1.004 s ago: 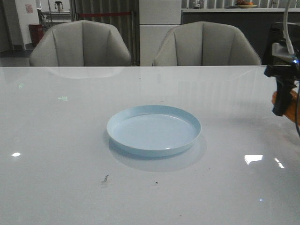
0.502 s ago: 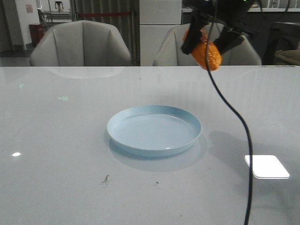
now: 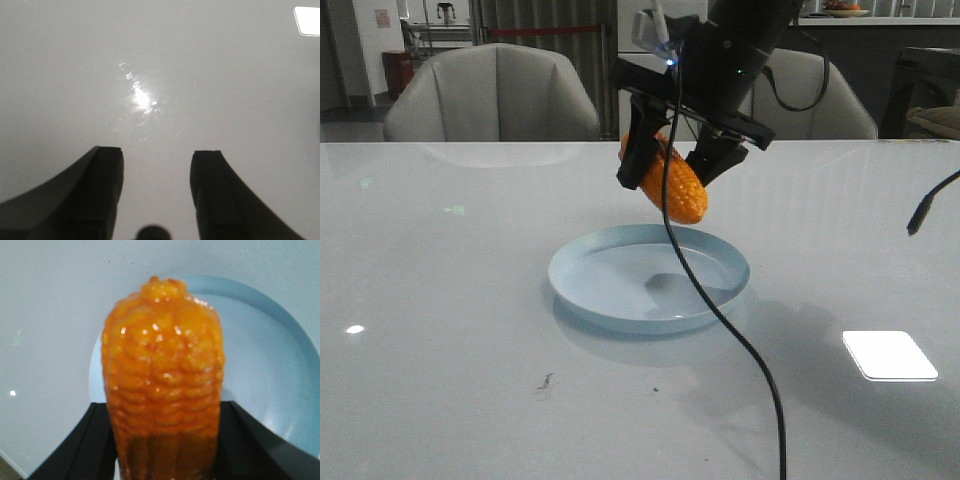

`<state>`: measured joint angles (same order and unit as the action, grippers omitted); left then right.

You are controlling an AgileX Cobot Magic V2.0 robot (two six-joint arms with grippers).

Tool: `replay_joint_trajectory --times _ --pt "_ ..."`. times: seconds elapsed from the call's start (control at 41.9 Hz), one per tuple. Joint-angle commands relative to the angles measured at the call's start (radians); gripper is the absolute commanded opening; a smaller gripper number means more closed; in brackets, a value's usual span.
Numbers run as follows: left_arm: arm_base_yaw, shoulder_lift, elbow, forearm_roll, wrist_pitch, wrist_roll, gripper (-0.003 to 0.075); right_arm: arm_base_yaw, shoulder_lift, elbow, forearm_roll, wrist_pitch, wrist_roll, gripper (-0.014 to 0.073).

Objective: Place corn on plate with both arms

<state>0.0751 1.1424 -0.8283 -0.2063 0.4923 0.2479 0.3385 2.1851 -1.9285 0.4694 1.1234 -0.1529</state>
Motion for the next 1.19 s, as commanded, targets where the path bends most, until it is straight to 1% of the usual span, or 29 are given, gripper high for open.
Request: replay_joint_trajectory --times 0.0,0.143,0.573,0.645,0.812,0.884,1.171 --pt "0.001 -0.024 -0.027 -0.017 -0.073 0.001 0.038 -0.001 -0.04 -0.036 0.034 0.02 -0.022 0.0461" --pt "0.001 -0.024 -0.027 -0.017 -0.073 0.001 0.038 -0.001 -0.014 -0.036 0.034 0.048 -0.022 0.0461" --pt "0.001 -0.024 -0.027 -0.017 -0.073 0.001 0.038 -0.001 -0.014 -0.036 0.033 0.028 -0.022 0.0461" --pt "0.001 -0.024 -0.027 -0.017 -0.073 0.001 0.038 -0.001 -0.014 -0.036 0.022 0.028 -0.022 0.0481" --pt "0.001 -0.024 -0.027 -0.017 -0.073 0.001 0.038 -0.001 -0.014 -0.036 0.003 0.032 -0.022 0.058" --pt "0.001 -0.024 -0.027 -0.017 -0.073 0.001 0.038 -0.001 -0.014 -0.036 0.001 0.03 -0.022 0.0608" --pt "0.001 -0.024 -0.027 -0.017 -0.073 0.001 0.038 -0.002 -0.023 -0.038 0.002 0.033 -0.022 0.0609"
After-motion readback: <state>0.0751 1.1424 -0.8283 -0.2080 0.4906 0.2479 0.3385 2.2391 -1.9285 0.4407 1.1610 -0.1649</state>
